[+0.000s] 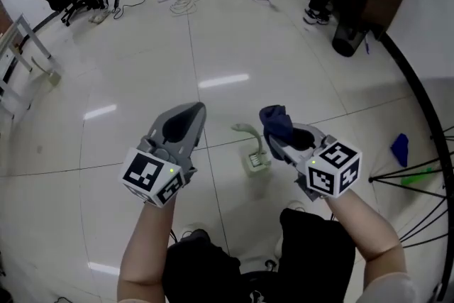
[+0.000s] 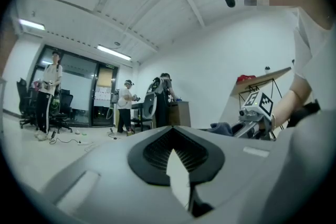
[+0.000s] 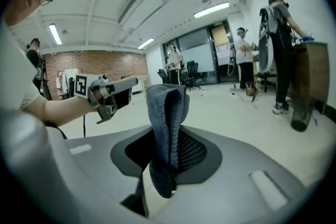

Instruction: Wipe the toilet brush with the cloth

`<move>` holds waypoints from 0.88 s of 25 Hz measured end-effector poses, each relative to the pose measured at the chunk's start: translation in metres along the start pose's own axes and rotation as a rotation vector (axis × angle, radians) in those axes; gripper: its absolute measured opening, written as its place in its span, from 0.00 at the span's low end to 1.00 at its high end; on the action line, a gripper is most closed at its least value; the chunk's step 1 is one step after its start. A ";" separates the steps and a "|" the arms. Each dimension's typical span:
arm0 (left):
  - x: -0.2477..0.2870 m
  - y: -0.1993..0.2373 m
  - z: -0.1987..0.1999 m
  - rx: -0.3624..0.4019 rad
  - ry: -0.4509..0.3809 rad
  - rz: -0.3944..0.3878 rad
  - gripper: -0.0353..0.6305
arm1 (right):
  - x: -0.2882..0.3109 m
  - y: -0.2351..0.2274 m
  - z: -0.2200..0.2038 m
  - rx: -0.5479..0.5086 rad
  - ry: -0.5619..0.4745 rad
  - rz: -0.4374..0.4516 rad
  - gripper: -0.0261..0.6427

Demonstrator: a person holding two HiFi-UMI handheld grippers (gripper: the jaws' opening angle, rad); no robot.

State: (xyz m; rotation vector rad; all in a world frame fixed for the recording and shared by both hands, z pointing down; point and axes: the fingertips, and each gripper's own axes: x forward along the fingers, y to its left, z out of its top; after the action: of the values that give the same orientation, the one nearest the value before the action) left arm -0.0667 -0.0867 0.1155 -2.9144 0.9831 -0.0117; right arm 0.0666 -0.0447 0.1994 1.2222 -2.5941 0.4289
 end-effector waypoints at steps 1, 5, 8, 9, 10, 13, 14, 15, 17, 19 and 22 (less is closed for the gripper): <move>-0.007 0.000 0.013 -0.019 -0.033 0.018 0.06 | -0.005 0.009 0.020 -0.027 -0.039 -0.013 0.20; -0.033 -0.015 0.051 -0.083 -0.127 0.075 0.06 | -0.032 0.028 0.082 -0.148 -0.165 -0.122 0.20; -0.059 -0.034 0.052 -0.090 -0.139 0.128 0.06 | -0.060 0.035 0.096 -0.177 -0.242 -0.228 0.20; -0.067 -0.039 0.048 -0.073 -0.127 0.142 0.06 | -0.067 0.036 0.095 -0.186 -0.254 -0.252 0.20; -0.072 -0.042 0.044 -0.064 -0.118 0.149 0.06 | -0.073 0.035 0.092 -0.201 -0.256 -0.269 0.20; -0.077 -0.043 0.037 -0.071 -0.111 0.136 0.06 | -0.077 0.025 0.072 -0.213 -0.221 -0.302 0.20; -0.078 -0.044 0.034 -0.052 -0.098 0.132 0.06 | -0.077 0.020 0.066 -0.197 -0.206 -0.306 0.20; -0.078 -0.046 0.030 -0.023 -0.080 0.128 0.06 | -0.076 0.015 0.061 -0.182 -0.195 -0.310 0.20; -0.079 -0.050 0.027 0.026 -0.057 0.116 0.06 | -0.079 0.007 0.056 -0.169 -0.189 -0.318 0.19; -0.082 -0.048 0.029 0.025 -0.065 0.113 0.06 | -0.081 0.002 0.053 -0.153 -0.191 -0.318 0.19; -0.089 -0.038 0.030 -0.005 -0.085 0.139 0.06 | -0.080 0.000 0.050 -0.121 -0.191 -0.301 0.19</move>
State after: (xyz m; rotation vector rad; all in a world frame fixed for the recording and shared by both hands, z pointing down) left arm -0.1143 -0.0011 0.0896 -2.8178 1.1695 0.1213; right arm 0.1113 -0.0060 0.1260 1.6456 -2.4810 0.0993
